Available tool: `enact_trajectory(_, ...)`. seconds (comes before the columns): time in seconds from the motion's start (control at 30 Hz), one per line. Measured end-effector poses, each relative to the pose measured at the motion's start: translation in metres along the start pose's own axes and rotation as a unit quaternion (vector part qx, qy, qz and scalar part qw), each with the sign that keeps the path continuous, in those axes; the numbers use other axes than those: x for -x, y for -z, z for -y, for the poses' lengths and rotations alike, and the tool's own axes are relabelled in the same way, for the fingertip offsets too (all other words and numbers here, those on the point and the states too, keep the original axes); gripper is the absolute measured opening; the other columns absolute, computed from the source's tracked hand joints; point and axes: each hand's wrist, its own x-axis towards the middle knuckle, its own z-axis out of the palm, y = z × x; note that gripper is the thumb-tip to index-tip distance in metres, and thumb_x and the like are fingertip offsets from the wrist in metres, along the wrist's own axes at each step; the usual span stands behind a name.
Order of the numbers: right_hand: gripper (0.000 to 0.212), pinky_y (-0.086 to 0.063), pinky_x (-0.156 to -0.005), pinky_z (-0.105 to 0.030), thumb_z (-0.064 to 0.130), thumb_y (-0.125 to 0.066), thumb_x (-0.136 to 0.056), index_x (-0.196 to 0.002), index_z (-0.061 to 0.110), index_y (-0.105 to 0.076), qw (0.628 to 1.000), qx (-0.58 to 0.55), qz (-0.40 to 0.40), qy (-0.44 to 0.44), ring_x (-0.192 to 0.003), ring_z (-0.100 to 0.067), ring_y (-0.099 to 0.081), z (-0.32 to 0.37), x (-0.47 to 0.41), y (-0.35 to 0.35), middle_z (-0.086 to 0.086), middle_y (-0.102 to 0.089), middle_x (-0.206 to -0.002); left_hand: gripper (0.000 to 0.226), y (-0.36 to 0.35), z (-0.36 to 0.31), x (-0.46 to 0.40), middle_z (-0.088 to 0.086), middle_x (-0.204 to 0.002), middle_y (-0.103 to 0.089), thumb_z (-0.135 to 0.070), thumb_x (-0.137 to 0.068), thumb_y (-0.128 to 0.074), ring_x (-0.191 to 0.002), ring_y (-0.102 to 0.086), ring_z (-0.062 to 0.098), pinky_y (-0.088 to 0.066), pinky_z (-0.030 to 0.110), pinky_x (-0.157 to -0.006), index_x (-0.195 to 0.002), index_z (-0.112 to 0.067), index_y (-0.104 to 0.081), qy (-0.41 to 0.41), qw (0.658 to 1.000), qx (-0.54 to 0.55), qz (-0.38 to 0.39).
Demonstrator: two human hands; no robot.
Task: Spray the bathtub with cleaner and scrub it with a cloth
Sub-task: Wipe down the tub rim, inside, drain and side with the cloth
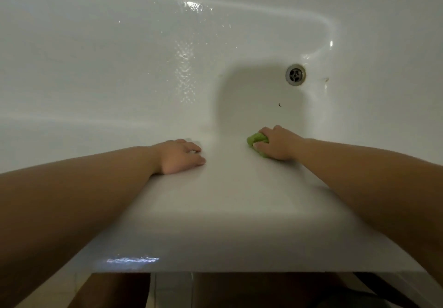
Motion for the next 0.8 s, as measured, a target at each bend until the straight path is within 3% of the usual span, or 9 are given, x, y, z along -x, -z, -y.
enact_trajectory(0.13,0.055,-0.038,-0.105,-0.037,0.057,-0.052,-0.099,-0.149,0.034,-0.045,0.996,-0.012,0.02,0.081,-0.125,-0.031,-0.053,0.067,0.027,-0.005,-0.01,-0.054,-0.138,0.067,0.0,0.006,0.0,0.002,-0.169,-0.022,-0.062,-0.1,-0.046,-0.157,-0.016,0.019,-0.011,0.034,-0.127,-0.159,-0.032,-0.033,-0.018,1.0,-0.007,0.016)
enact_trajectory(0.3,0.054,-0.04,-0.104,-0.031,0.061,-0.057,-0.089,-0.142,0.05,-0.052,0.981,-0.103,0.008,0.163,-0.118,-0.011,-0.055,0.098,0.134,0.009,0.011,-0.06,-0.129,0.067,0.01,0.03,0.023,0.0,-0.171,-0.015,-0.061,-0.103,-0.04,-0.158,-0.012,0.018,-0.007,0.037,-0.128,-0.162,-0.034,-0.024,-0.025,0.998,-0.012,0.049)
enact_trajectory(0.43,0.051,-0.04,-0.103,-0.025,0.057,-0.06,-0.086,-0.137,0.059,-0.051,0.979,-0.151,0.037,0.132,-0.118,0.0,-0.055,0.087,0.174,0.021,0.022,-0.057,-0.127,0.063,0.019,0.054,0.044,-0.003,-0.171,-0.017,-0.061,-0.104,-0.036,-0.157,-0.015,0.016,-0.008,0.035,-0.127,-0.162,-0.036,-0.025,-0.049,0.997,-0.024,0.054)
enact_trajectory(0.53,0.045,-0.04,-0.103,-0.032,0.055,-0.059,-0.096,-0.139,0.052,-0.049,0.993,-0.103,0.038,0.052,-0.116,-0.011,-0.055,0.074,0.128,0.016,0.011,-0.054,-0.128,0.055,0.021,0.064,0.047,-0.003,-0.165,-0.032,-0.057,-0.104,-0.041,-0.152,-0.03,0.019,-0.019,0.032,-0.123,-0.156,-0.038,-0.038,-0.062,0.998,-0.014,0.02)
enact_trajectory(0.67,0.059,-0.045,-0.1,-0.043,0.061,-0.054,-0.095,-0.141,0.029,-0.037,0.998,-0.038,0.018,-0.041,-0.112,-0.027,-0.056,0.065,0.032,-0.002,-0.005,-0.05,-0.131,0.049,0.02,0.078,0.031,-0.002,-0.154,-0.044,-0.056,-0.103,-0.047,-0.143,-0.041,0.019,-0.027,0.033,-0.12,-0.149,-0.039,-0.047,-0.08,0.997,-0.01,0.001)
enact_trajectory(0.8,0.059,-0.041,-0.107,-0.056,0.066,-0.051,-0.093,-0.14,0.033,-0.036,0.999,-0.018,-0.007,-0.039,-0.123,-0.038,-0.049,0.085,-0.022,-0.016,-0.008,-0.045,-0.134,0.052,0.019,0.092,0.015,-0.005,-0.152,-0.044,-0.061,-0.099,-0.048,-0.141,-0.042,0.018,-0.029,0.037,-0.12,-0.146,-0.041,-0.049,-0.074,0.997,-0.01,-0.014)
